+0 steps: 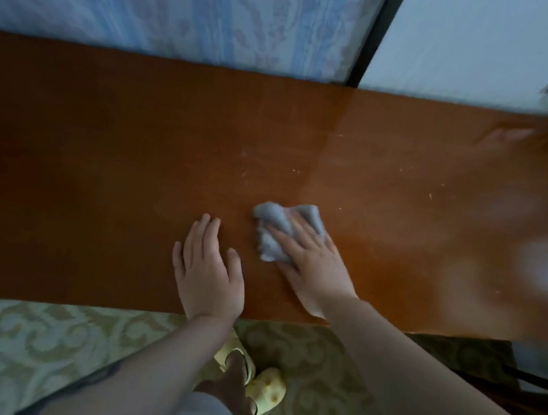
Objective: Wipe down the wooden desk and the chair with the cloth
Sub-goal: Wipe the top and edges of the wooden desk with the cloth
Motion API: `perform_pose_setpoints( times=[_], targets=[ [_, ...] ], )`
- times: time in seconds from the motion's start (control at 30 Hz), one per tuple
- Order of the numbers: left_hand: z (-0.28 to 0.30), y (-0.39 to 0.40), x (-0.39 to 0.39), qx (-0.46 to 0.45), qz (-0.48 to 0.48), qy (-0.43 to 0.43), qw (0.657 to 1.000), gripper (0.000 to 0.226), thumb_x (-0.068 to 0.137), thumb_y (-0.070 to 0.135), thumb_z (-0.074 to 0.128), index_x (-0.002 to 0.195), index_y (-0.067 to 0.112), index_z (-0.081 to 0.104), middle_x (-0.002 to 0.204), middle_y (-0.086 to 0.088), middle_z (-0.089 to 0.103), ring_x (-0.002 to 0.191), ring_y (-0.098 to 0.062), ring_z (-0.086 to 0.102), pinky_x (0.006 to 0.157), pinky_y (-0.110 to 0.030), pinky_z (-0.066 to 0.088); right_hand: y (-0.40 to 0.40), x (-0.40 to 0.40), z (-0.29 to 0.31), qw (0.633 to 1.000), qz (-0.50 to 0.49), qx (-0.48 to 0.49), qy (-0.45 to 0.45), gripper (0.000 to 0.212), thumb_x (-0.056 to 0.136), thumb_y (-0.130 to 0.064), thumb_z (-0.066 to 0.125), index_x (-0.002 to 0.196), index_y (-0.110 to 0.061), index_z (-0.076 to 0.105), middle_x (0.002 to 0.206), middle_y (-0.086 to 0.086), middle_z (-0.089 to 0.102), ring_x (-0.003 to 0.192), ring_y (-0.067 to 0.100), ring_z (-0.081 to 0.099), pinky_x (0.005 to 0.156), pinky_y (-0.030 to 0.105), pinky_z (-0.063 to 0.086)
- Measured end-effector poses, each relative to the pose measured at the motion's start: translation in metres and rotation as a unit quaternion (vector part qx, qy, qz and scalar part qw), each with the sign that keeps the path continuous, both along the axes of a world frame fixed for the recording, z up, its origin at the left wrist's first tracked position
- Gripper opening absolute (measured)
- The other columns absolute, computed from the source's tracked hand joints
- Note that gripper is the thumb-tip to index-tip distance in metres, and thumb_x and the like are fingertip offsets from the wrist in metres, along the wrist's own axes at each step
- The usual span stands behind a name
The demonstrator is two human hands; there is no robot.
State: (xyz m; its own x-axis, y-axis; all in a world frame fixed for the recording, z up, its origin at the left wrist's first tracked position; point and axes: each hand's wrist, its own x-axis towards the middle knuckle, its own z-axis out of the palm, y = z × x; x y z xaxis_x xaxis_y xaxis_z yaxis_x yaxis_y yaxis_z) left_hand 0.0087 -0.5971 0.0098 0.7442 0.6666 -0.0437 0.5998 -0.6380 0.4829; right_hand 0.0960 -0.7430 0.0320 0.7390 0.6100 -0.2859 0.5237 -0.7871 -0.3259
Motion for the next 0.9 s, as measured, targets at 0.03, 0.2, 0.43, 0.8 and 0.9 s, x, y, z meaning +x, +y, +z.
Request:
perform_pose_setpoints(
  times=[0.03, 0.2, 0.43, 0.8, 0.9],
  targets=[
    [0.001, 0.001, 0.002, -0.026, 0.039, -0.029, 0.998, 0.045, 0.098, 0.020, 0.048, 0.142, 0.017, 0.043, 0.153, 0.000, 0.036, 0.143, -0.019, 0.027, 0.119, -0.043, 0.019, -0.004, -0.005, -0.003, 0.995, -0.092, 0.010, -0.022, 0.055, 0.103, -0.040, 0.036, 0.152, -0.045, 0.013, 0.163, -0.011, 0.003, 0.143, 0.001, -0.016, 0.122, 0.041, 0.000],
    [0.003, 0.002, 0.019, -0.050, 0.171, -0.029, 0.984, 0.047, 0.100, 0.027, 0.034, 0.146, 0.020, 0.037, 0.158, 0.003, 0.025, 0.146, -0.016, 0.017, 0.118, -0.037, 0.011, 0.035, -0.055, -0.014, 0.997, -0.036, 0.029, -0.061, 0.058, 0.095, -0.037, 0.029, 0.153, -0.036, 0.020, 0.160, -0.005, 0.008, 0.149, 0.011, -0.004, 0.119, 0.045, 0.007],
    [0.001, 0.002, 0.026, -0.015, 0.160, 0.017, 0.987, 0.056, 0.096, 0.039, 0.023, 0.147, 0.020, 0.036, 0.159, 0.001, 0.025, 0.146, -0.017, 0.015, 0.120, -0.041, 0.008, 0.035, 0.005, -0.008, 0.995, -0.068, 0.025, -0.062, 0.054, 0.101, -0.036, 0.035, 0.152, -0.042, 0.016, 0.160, -0.011, 0.003, 0.147, 0.006, -0.007, 0.121, 0.044, 0.014],
    [0.003, -0.001, 0.025, 0.009, 0.178, 0.037, 0.983, 0.057, 0.097, 0.042, 0.015, 0.147, 0.023, 0.035, 0.158, 0.007, 0.025, 0.146, -0.012, 0.013, 0.119, -0.032, 0.000, 0.054, 0.061, -0.005, 0.995, 0.094, -0.001, -0.026, 0.058, 0.102, -0.038, 0.034, 0.152, -0.046, 0.005, 0.161, -0.013, -0.007, 0.143, 0.002, -0.019, 0.122, 0.042, 0.001],
    [0.001, -0.003, 0.026, 0.007, 0.183, 0.029, 0.983, 0.057, 0.097, 0.041, 0.016, 0.147, 0.022, 0.037, 0.157, 0.006, 0.028, 0.145, -0.012, 0.014, 0.118, -0.028, -0.004, 0.050, 0.009, -0.015, 0.992, 0.112, -0.002, -0.060, 0.061, 0.098, -0.036, 0.034, 0.154, -0.037, 0.010, 0.160, -0.005, -0.002, 0.148, 0.013, -0.009, 0.121, 0.046, 0.009]
  ],
)
